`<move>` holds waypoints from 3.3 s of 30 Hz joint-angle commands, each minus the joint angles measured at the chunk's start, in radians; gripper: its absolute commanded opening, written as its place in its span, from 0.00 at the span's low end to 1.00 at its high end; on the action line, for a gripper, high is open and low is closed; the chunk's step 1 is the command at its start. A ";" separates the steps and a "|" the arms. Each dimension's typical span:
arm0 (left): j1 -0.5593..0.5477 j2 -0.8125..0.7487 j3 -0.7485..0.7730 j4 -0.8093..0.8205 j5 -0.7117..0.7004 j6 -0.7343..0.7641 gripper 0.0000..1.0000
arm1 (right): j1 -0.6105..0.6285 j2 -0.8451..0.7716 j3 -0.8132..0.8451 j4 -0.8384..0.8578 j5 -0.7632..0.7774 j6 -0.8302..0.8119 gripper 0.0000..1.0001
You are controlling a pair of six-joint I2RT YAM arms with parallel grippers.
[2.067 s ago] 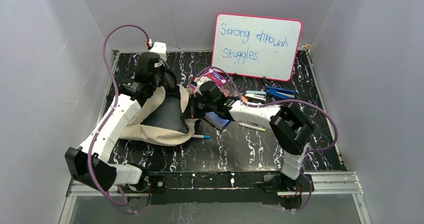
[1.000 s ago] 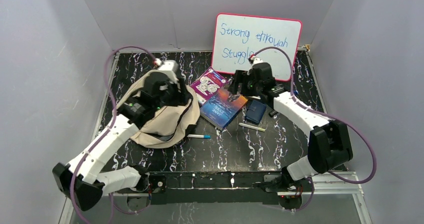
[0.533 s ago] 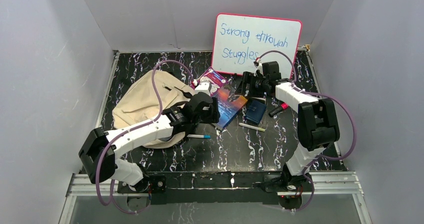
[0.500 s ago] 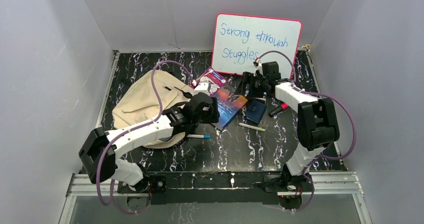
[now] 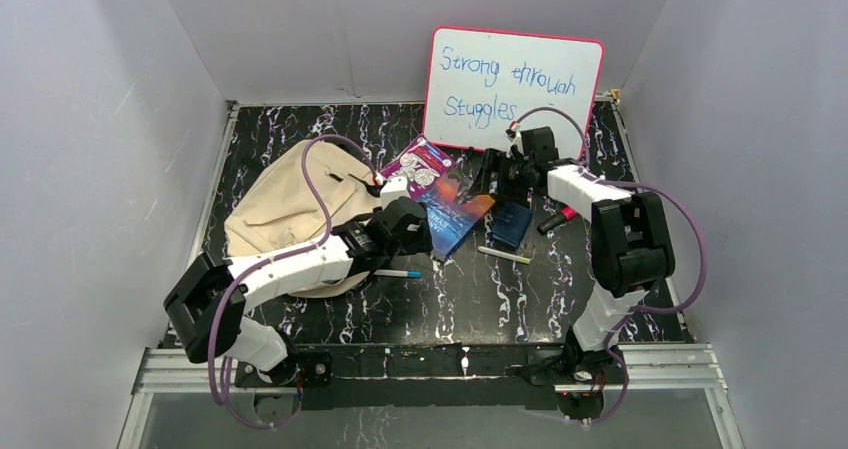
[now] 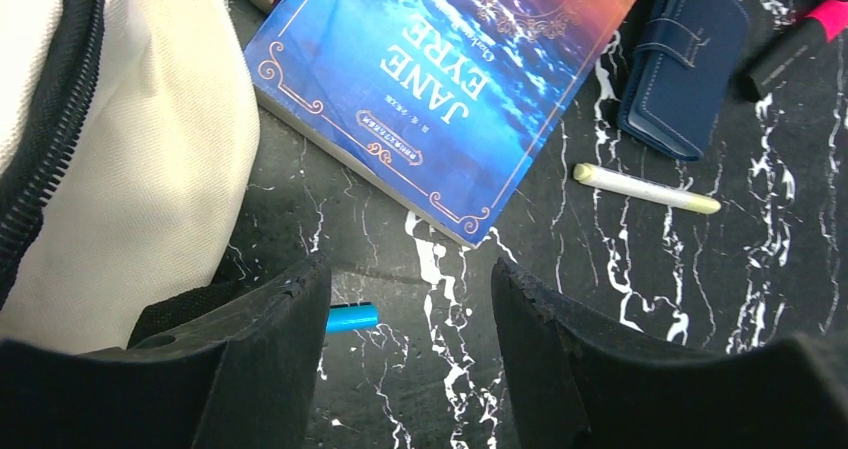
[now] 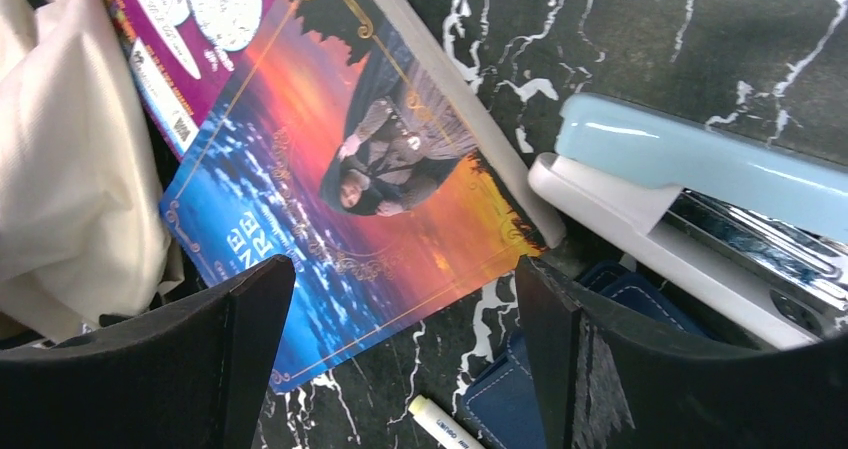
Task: Pack the student bag
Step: Pick up the book from the center of the board.
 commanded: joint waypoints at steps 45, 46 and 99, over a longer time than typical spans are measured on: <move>0.093 0.329 0.055 0.152 0.110 -0.089 0.64 | -0.033 -0.072 -0.103 0.017 -0.393 -0.079 0.81; 0.093 0.333 0.057 0.152 0.113 -0.085 0.64 | -0.031 -0.082 -0.102 0.006 -0.396 -0.080 0.81; 0.133 0.343 0.122 0.086 0.085 0.213 0.59 | 0.104 -0.520 -0.479 0.032 -0.197 0.167 0.77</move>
